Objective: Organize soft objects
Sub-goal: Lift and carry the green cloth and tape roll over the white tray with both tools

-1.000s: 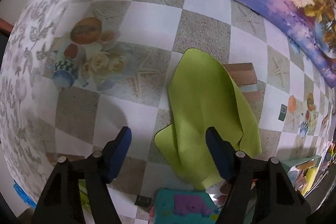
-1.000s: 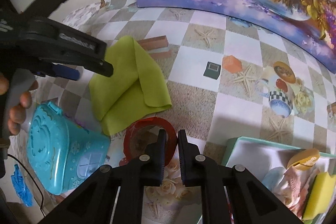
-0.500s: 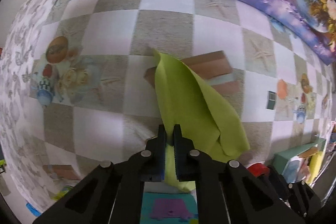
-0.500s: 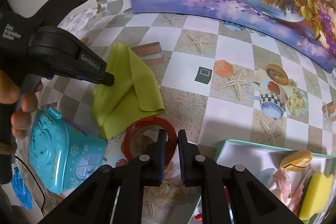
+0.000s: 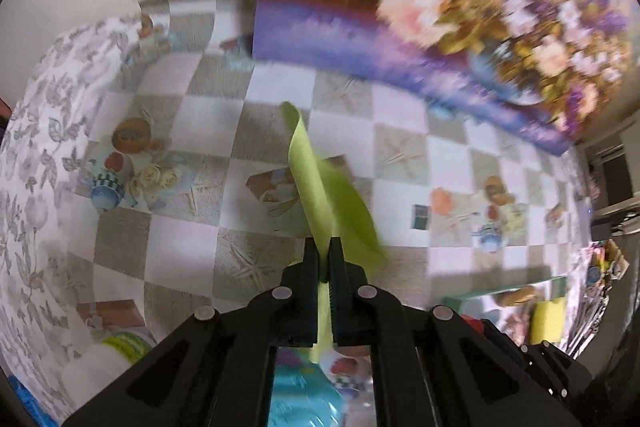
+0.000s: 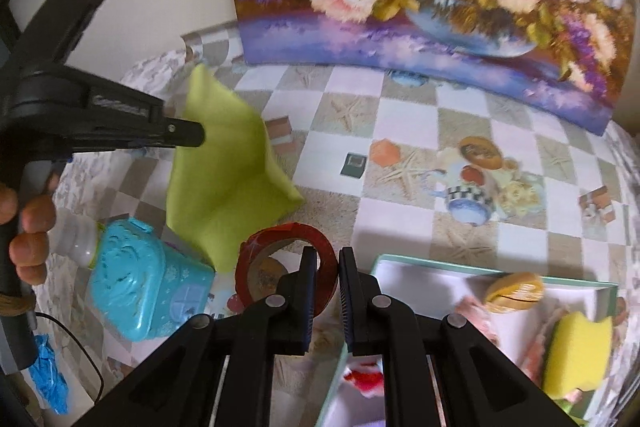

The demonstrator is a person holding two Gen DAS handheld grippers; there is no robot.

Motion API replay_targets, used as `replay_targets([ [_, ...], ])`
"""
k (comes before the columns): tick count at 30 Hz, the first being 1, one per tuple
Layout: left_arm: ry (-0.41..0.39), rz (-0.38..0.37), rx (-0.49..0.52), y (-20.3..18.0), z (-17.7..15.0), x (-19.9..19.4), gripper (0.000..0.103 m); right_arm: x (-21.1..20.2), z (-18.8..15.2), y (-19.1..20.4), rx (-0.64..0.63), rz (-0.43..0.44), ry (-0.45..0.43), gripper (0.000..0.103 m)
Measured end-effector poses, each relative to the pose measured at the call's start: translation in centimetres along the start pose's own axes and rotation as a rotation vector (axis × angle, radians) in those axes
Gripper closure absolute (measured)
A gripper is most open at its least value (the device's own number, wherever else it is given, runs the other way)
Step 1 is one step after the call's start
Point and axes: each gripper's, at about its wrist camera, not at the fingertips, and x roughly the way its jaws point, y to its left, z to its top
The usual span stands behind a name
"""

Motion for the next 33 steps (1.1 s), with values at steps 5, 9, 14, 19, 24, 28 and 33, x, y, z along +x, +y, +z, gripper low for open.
replay_targets([
  [5, -0.107, -0.058, -0.013, -1.4, -1.6, -5.2, 0.099, -3.4, -0.4, -1.1, 0.017, -0.011, -0.053, 0.091],
  [9, -0.194, -0.099, -0.014, -3.3, -3.1, -8.7, 0.099, -5.8, -1.1, -2.2, 0.039, -0.02, -0.087, 0.091],
  [14, -0.288, -0.14, -0.01, -5.6, -5.8, -12.1, 0.099, -8.4, -2.5, -3.7, 0.082, -0.022, -0.118, 0.091],
  [19, -0.35, -0.173, -0.002, -7.9, -9.1, -14.0, 0.099, -10.3, -4.3, -4.9, 0.093, -0.056, -0.133, 0.091],
  [24, -0.387, -0.201, -0.002, -9.4, -12.3, -14.4, 0.099, -12.6, -6.2, -6.3, 0.096, -0.099, -0.155, 0.091],
  [28, -0.401, -0.207, 0.013, -10.5, -14.3, -14.4, 0.099, -14.2, -7.6, -7.5, 0.102, -0.125, -0.175, 0.091],
  [33, -0.42, -0.197, 0.041, -11.8, -16.5, -14.6, 0.099, -15.4, -9.1, -9.2, 0.131, -0.142, -0.188, 0.091],
])
